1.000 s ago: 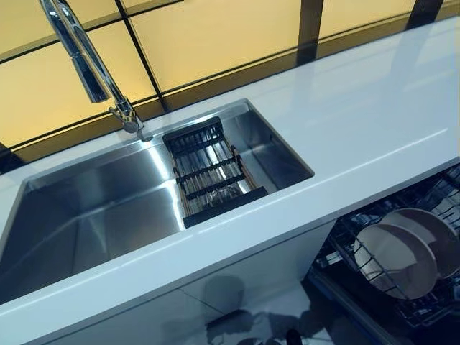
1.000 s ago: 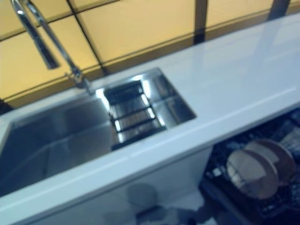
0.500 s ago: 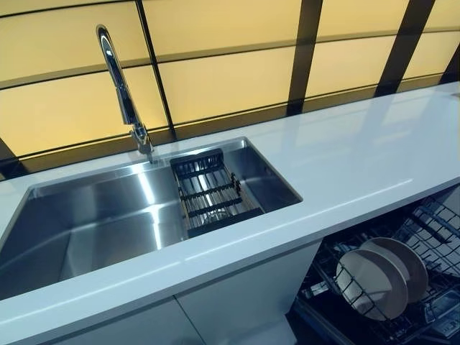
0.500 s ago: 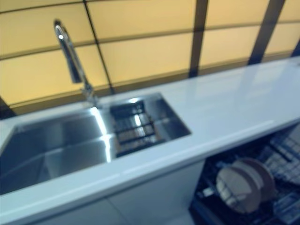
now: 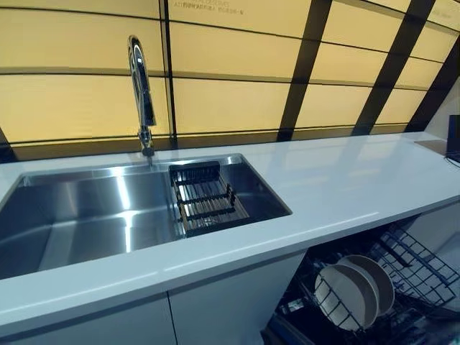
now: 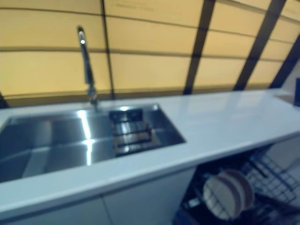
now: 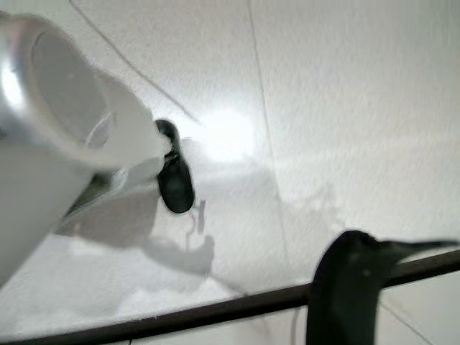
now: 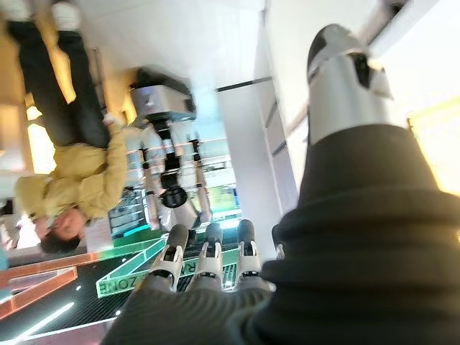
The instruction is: Take plates into dishwasher
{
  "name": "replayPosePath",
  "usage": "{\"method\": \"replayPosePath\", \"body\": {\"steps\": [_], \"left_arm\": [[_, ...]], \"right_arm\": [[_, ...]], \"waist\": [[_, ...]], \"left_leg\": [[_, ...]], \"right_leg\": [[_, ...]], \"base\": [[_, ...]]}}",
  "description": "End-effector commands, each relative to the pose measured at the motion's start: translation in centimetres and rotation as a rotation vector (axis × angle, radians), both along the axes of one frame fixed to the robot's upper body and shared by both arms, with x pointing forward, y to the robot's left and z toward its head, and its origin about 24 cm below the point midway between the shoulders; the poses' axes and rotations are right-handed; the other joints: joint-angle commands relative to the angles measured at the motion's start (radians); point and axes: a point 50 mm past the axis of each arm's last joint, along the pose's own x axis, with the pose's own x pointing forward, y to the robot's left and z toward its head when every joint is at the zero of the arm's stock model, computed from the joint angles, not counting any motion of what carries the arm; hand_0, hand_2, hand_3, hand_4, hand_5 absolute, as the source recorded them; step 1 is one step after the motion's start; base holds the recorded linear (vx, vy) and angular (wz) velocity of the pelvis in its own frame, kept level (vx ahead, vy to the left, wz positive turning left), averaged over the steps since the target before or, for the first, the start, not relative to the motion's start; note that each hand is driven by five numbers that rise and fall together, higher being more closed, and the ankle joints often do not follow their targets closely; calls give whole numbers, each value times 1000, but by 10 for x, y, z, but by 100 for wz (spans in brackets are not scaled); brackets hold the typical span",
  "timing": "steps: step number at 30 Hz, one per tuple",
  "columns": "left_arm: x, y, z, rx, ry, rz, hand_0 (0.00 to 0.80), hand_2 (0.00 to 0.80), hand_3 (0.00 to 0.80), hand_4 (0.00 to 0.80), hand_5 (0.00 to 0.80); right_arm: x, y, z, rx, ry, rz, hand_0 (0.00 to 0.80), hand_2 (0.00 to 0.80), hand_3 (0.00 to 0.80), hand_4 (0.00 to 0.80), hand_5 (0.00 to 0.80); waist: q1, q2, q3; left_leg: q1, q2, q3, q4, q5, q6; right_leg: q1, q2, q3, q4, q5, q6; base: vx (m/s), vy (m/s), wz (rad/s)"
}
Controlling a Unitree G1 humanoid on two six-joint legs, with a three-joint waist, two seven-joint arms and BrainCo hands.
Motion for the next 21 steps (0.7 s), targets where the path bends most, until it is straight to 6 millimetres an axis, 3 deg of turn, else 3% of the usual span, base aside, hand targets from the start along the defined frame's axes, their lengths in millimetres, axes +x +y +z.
{"method": "replayPosePath", "body": {"steps": [1, 4, 5, 6, 8, 10, 11, 14, 21], "left_arm": [[-2, 21, 9, 75, 15, 92, 0, 0, 0, 0, 0], [-3, 30, 12, 86, 11, 148, 0, 0, 0, 0, 0], [-3, 37, 16, 104, 5, 178, 0, 0, 0, 0, 0], [5, 42, 21, 113, -5, 178, 0, 0, 0, 0, 0], [14, 47, 27, 116, -30, 191, 0, 0, 0, 0, 0], [25, 51, 33, 119, -76, 225, 0, 0, 0, 0, 0], [36, 48, 36, 115, -109, 228, 0, 0, 0, 0, 0], [44, 38, 33, 82, -148, 190, 0, 0, 0, 0, 0], [41, 29, 26, 61, -132, 166, 0, 0, 0, 0, 0]], "right_arm": [[-8, -5, 20, 0, -67, -30, 0, 0, 0, 0, 0], [-15, -10, 9, 27, -57, -39, 0, 0, 0, 0, 0], [-28, -17, -13, 74, -38, -73, 0, 0, 0, 0, 0], [-35, -19, -26, 120, -23, -112, 0, 0, 0, 0, 0], [-40, -20, -42, 165, -5, -142, 0, 0, 0, 0, 0], [-49, -20, -62, 228, 14, -172, 0, 0, 0, 0, 0], [-61, -19, -80, 281, 28, -208, 0, 0, 0, 0, 0], [-74, -14, -108, 352, 25, -252, 0, 0, 0, 0, 0], [-75, -1, -143, 494, 45, -240, 0, 0, 0, 0, 0]], "waist": [[16, 48, 41], [39, 65, 19], [70, 53, -2], [77, 35, -6], [89, 16, 6], [97, 4, 21], [96, 2, 32], [88, 18, 59], [92, 42, 50]], "left_leg": [[-12, 4, -22, 32, -72, 65], [-70, 23, -28, 39, -57, 67], [-189, 35, -33, 125, -61, 72], [-260, 35, -37, 193, -70, 81], [-324, 57, -32, 297, -117, 71], [-380, 85, -34, 336, -109, 54], [-386, 89, -48, 318, -87, 40], [-345, 97, -40, 226, -17, 28], [-309, 76, -64, 127, 31, 11]], "right_leg": [[-15, -42, -67, 279, -224, -46], [34, -48, -71, 321, -290, -74], [110, -56, -50, 349, -328, -87], [139, -43, -24, 330, -354, -78], [162, -38, -53, 295, -417, -81], [185, -7, -51, 265, -447, -90], [184, 8, -49, 265, -451, -94], [141, 16, -63, 277, -431, -96], [157, 30, -70, 257, -476, -117]], "base": [[-401, -32, -42], [-348, -147, -34], [-538, -384, -58], [-553, -424, -50], [-293, -343, -23], [-298, -354, -17], [-304, -272, 22], [-254, -153, 22], [-121, -59, 6]]}}
